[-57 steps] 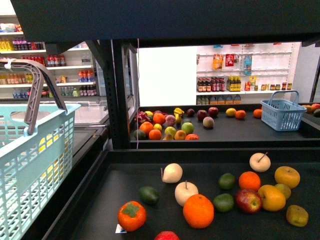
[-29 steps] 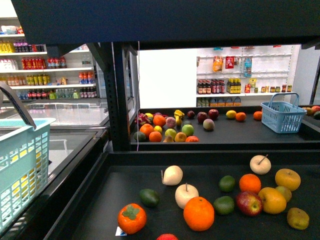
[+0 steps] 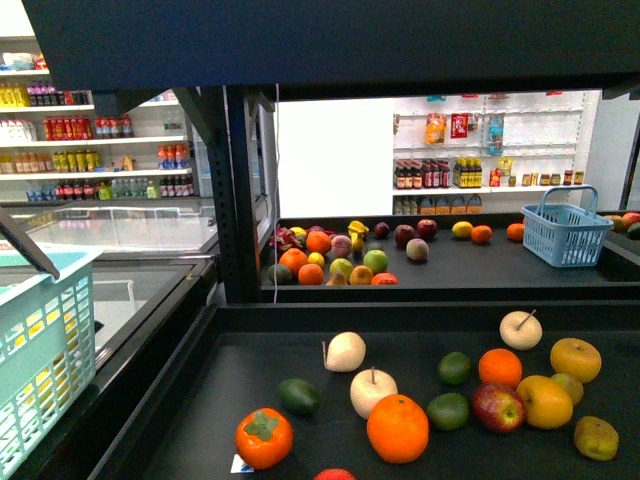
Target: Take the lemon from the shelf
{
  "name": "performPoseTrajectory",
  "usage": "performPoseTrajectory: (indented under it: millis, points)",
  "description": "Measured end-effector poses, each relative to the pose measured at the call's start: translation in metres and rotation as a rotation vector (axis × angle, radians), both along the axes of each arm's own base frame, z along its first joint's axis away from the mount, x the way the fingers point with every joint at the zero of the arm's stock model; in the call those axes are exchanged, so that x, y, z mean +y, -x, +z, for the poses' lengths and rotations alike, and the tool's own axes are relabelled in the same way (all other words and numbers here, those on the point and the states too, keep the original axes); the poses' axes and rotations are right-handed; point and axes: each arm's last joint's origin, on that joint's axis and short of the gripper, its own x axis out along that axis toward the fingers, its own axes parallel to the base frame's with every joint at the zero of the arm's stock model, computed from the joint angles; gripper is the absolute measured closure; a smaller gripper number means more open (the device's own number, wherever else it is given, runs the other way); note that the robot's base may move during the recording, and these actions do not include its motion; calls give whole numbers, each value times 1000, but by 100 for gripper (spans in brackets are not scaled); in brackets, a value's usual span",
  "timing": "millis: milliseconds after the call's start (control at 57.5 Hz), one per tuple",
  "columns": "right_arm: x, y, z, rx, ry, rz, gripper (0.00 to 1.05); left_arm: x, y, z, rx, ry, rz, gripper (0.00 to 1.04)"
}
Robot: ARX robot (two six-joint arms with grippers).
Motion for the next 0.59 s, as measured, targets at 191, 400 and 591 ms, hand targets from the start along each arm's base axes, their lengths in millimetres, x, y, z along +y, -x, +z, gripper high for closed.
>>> performPoseTrajectory:
  millis: [191, 400, 591]
  points:
    - [0, 0, 0, 0, 0, 0, 2, -1, 2, -3, 0, -19, -11, 87]
    - [0, 0, 0, 0, 0, 0, 2, 2, 9, -13, 40, -22, -15, 51]
    - [0, 0, 0, 0, 0, 0, 2, 7, 14, -16, 82, -37, -7, 20]
